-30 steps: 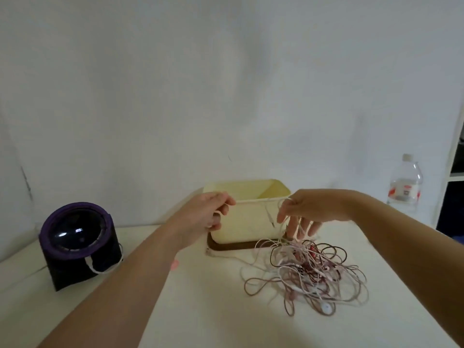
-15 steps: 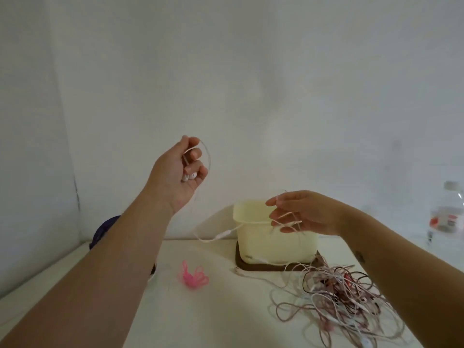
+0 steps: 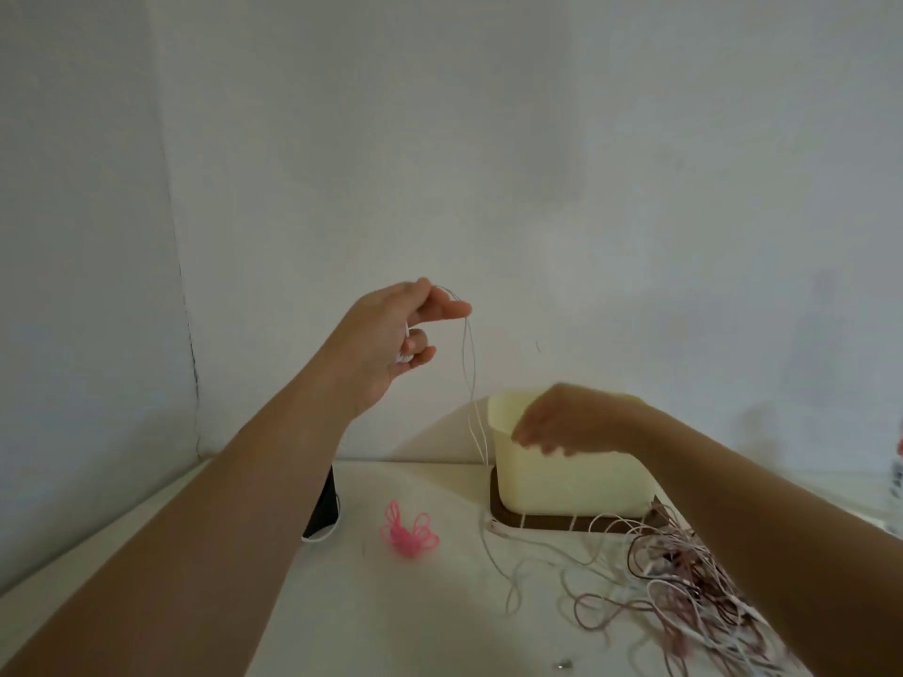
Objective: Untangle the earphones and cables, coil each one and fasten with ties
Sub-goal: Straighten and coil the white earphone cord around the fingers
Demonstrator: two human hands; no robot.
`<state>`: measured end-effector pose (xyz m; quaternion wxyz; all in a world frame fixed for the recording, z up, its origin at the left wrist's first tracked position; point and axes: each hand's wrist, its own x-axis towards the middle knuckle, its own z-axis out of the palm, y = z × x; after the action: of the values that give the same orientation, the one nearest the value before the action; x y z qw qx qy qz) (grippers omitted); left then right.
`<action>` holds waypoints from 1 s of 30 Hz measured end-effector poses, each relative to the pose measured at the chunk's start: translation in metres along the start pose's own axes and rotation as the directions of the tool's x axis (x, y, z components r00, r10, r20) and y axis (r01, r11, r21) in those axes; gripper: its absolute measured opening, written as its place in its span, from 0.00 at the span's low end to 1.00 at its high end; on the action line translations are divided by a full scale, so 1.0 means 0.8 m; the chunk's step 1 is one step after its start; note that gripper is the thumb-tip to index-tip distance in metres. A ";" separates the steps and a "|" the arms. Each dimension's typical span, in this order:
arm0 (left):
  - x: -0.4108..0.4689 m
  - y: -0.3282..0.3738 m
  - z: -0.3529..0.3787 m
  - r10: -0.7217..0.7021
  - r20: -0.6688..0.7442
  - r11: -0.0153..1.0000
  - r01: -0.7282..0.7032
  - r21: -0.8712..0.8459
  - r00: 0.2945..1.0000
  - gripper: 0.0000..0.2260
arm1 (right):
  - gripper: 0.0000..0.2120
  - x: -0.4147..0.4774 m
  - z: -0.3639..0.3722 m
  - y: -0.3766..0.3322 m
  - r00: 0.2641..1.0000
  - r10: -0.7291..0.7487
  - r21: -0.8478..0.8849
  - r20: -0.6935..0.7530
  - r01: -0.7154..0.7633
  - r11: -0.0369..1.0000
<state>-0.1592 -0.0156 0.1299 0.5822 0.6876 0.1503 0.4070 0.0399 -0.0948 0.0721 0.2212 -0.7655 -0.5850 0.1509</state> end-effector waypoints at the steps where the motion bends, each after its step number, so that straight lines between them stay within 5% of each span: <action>1: -0.001 -0.001 0.001 -0.001 0.022 1.000 0.001 0.029 1.000 0.14 | 0.12 -0.003 -0.005 -0.007 0.996 -0.056 0.194 -0.076 0.069 0.979; 4: -0.002 -0.004 0.005 0.001 0.088 0.996 -0.009 0.089 0.996 0.14 | 0.22 -0.014 -0.012 -0.031 0.985 -0.169 0.716 -0.024 0.135 0.685; 7: -0.003 -0.005 0.007 0.016 0.144 0.994 -0.031 0.100 0.989 0.14 | 0.27 -0.022 -0.007 -0.044 0.962 -0.273 0.737 -0.014 0.194 0.647; 12: -0.004 -0.014 -0.009 -0.033 0.168 0.999 0.030 0.020 0.985 0.14 | 0.13 -0.031 -0.020 -0.034 0.961 -0.261 0.829 -0.088 0.216 0.515; 17: -0.015 -0.044 -0.018 -0.260 0.347 0.965 0.250 0.073 0.901 0.14 | 0.09 -0.023 -0.045 -0.021 0.949 -0.178 0.691 -0.260 0.311 0.652; 23: -0.033 -0.069 -0.008 -0.258 0.569 0.947 0.320 -0.009 0.781 0.14 | 0.10 -0.013 -0.050 -0.021 0.936 -0.206 0.555 -0.284 0.336 0.761; 30: -0.021 -0.064 0.006 -0.040 0.268 0.812 0.187 -0.553 0.963 0.13 | 0.11 0.000 -0.006 0.012 0.969 -0.154 0.625 -0.193 0.242 0.742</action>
<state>-0.1525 -0.0167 0.0765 0.7994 0.5146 -0.0106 0.3099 0.0505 -0.0976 0.0712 0.5222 -0.5845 -0.5601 0.2683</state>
